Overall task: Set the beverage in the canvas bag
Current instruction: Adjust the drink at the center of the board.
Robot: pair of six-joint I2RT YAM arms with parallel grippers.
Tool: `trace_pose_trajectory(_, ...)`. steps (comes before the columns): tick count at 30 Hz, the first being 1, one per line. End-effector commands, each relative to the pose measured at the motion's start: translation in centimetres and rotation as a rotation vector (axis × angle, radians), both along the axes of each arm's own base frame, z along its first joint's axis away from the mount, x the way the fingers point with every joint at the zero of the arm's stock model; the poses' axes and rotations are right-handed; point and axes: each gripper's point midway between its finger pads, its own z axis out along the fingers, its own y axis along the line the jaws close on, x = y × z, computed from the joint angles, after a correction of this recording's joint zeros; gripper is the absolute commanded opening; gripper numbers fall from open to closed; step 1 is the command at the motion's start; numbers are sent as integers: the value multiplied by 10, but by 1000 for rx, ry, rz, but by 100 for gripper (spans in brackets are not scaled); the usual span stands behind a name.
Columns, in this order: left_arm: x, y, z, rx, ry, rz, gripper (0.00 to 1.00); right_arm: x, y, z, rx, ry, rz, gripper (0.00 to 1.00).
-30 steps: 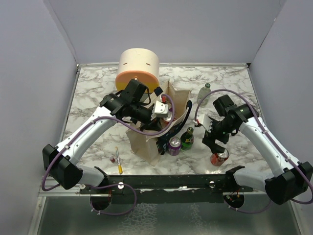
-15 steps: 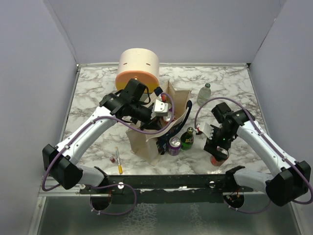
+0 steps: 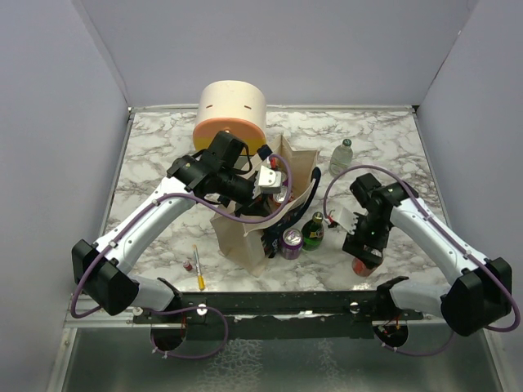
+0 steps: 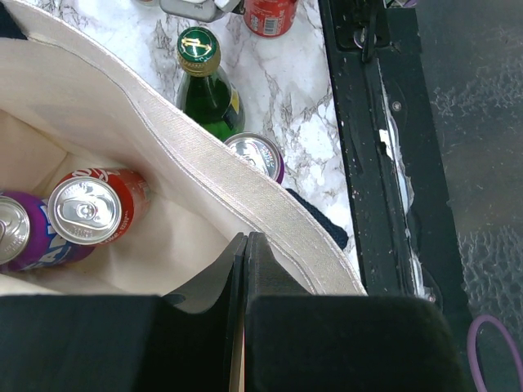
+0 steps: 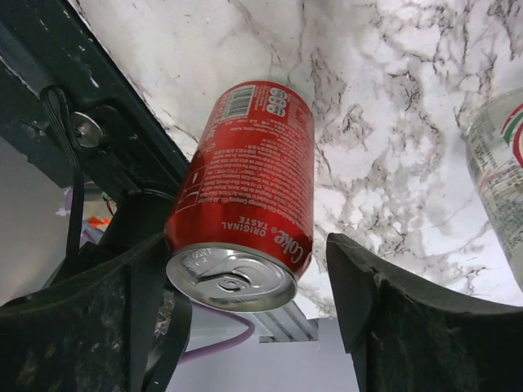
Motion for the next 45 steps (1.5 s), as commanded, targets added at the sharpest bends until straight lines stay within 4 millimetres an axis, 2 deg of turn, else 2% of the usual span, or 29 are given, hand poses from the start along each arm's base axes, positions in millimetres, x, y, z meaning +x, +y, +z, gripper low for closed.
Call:
trace_pose_trajectory(1, 4, 1, 1, -5, -11, 14, 0, 7, -6, -5, -36, -29, 3, 73)
trace_pose_trajectory(11, 5, 0, 1, -7, -12, 13, 0, 47, 13, -2, 22, -169, -102, 50)
trace_pose_trajectory(17, 6, 0, 1, -7, -13, 14, 0, 80, 36, 10, 100, -244, -188, 42)
trace_pose_trajectory(21, 7, 0, 1, -7, -17, 17, 0, 93, 46, 15, 138, -266, -215, 40)
trace_pose_trajectory(27, 9, -1, 2, -7, -23, 17, 0, 92, 47, 4, 139, -246, -212, 47)
trace_pose_trajectory(36, 9, 0, 3, -8, -24, 18, 0, 93, 48, -2, 142, -247, -213, 71)
trace_pose_trajectory(40, 9, -1, 2, -5, -20, 18, 0, 93, 46, 2, 142, -266, -203, 75)
trace_pose_trajectory(45, 10, -2, 2, -7, -21, 17, 0, 94, 43, 2, 129, -277, -202, 75)
